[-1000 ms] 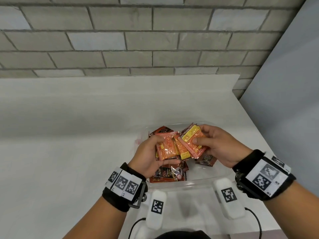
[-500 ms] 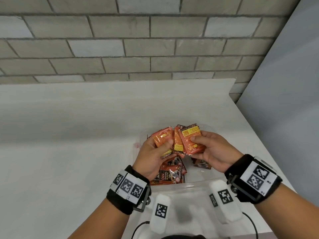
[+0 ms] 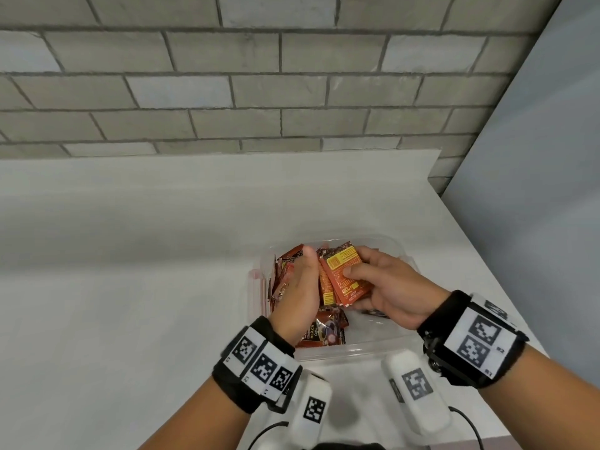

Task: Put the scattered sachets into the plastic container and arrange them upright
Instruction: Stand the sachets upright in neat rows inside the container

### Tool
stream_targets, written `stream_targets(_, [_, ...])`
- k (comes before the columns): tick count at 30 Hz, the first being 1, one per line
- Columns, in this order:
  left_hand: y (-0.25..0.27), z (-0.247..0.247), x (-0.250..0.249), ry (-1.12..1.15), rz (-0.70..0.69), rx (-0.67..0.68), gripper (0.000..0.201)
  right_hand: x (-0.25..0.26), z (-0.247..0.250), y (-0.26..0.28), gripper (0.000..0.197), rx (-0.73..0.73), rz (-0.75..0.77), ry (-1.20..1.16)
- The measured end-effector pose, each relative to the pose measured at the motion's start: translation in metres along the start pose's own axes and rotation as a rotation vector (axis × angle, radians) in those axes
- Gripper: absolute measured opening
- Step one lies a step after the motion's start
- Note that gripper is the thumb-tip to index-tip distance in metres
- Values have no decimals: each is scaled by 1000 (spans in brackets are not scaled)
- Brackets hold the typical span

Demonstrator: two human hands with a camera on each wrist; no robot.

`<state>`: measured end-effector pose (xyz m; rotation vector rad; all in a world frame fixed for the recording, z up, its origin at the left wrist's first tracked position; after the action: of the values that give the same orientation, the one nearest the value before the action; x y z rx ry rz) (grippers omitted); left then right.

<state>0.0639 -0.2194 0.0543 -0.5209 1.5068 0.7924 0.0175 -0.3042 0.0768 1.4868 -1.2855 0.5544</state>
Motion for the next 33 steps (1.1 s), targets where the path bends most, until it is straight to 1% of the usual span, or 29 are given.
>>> stream_targets(2, [-2, 1, -1, 13, -27, 31, 89, 3, -3, 1, 27, 18, 20, -19])
stream_targets(4, [-5, 0, 2, 130, 0, 86, 87, 5, -8, 2, 27, 55, 39, -41])
stream_targets(5, [-4, -2, 1, 225, 16, 116, 80, 6, -11, 2, 28, 72, 53, -29])
stream_targets(7, [2, -11, -4, 392, 65, 183, 49, 5, -15, 1, 33, 100, 88, 41])
stream_targets(8, [5, -15, -5, 457, 96, 195, 37, 5, -18, 0, 34, 107, 106, 116])
stream_targets(9, [6, -17, -3, 513, 126, 197, 27, 7, -19, 0, 34, 107, 145, 268])
stream_targets(10, [5, -17, 0, 564, 144, 193, 21, 11, -19, 0, 38, 98, 189, 501])
stream_targets(11, [5, -16, 1, 602, 156, 184, 20, 13, -16, -1, 48, 68, 206, 772])
stream_targets(12, [5, -16, 3, 635, 167, 184, 21, 15, -10, -1, 62, 13, 197, 1000])
stream_targets(13, [5, -16, 5, 652, 182, 183, 20, 19, -7, 1, 77, -34, 197, 1128])
stream_targets(14, [4, -16, 7, 651, 198, 178, 17, 24, -9, 4, 88, -47, 220, 1160])
stream_targets(15, [4, -14, 10, 649, 216, 169, 14, 28, -14, 8, 95, -26, 279, 1132])
stream_targets(17, [1, -13, 12, 652, 223, 165, 20, 34, -30, 15, 105, 71, 379, 1085])
stream_targets(19, [-2, -13, 11, 633, 216, 174, 20, 28, -44, 18, 116, 183, 388, 1193])
stream_targets(20, [-3, -14, 10, 613, 211, 185, 18, 24, -48, 17, 118, 213, 392, 1272])
stream_targets(21, [-4, -15, 8, 592, 206, 191, 16, 23, -50, 16, 117, 222, 409, 1328])
stream_targets(23, [-5, -18, 5, 570, 191, 210, 9, 25, -51, 13, 113, 178, 469, 1345])
stream_targets(24, [-5, -19, 4, 575, 179, 228, 13, 27, -50, 12, 110, 150, 487, 1334])
stream_targets(25, [-5, -20, 3, 587, 176, 239, 15, 28, -48, 10, 110, 132, 487, 1322])
stream_targets(28, [-6, -21, 1, 607, 136, 258, 9, 26, -47, 8, 112, 137, 457, 1307])
stream_targets(33, [-10, -20, 7, 630, 170, 238, 19, 28, -38, 3, 111, 79, 423, 1277])
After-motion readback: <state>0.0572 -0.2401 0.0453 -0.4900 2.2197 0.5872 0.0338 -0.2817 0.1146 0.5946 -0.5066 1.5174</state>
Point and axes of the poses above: each hand's wrist, its own y-axis away from the middle knuckle, its own z-axis out of the back of the hand, x = y × z, the point moved 9 cm from there along -y, towards the middle knuckle, and after that the axes turned 9 degrees about -y, right-handed, at the moved point
